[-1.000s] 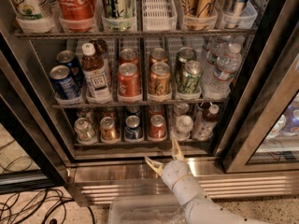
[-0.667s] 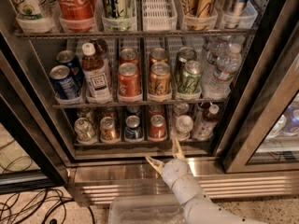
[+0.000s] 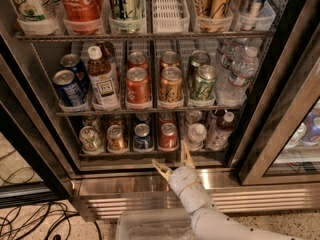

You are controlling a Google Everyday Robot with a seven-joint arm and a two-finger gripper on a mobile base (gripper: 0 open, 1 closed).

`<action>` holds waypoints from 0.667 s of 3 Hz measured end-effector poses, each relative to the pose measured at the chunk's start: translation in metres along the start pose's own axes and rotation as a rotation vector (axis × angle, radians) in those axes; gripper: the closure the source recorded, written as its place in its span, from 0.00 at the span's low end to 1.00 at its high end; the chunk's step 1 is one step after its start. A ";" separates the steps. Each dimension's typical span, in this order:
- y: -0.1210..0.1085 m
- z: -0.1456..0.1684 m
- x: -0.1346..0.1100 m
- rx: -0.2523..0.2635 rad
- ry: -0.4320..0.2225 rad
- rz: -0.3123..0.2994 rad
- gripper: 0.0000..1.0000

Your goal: Pick coke can from bottom shelf of fridge

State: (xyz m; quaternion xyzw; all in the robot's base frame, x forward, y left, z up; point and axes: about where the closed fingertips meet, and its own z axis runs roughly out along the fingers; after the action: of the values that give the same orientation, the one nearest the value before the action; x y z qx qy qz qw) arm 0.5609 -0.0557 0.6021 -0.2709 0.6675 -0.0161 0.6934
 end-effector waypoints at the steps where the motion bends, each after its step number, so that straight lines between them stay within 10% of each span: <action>1: 0.000 0.013 0.000 0.024 -0.012 0.008 0.26; 2: -0.006 0.027 0.001 0.090 -0.023 0.013 0.32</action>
Offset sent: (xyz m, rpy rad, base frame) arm 0.0329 0.0066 -0.0023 0.0318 -0.0582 -0.0840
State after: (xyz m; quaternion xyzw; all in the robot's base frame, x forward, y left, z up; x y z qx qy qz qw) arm 0.5881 -0.0518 0.6024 -0.2354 0.6598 -0.0383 0.7126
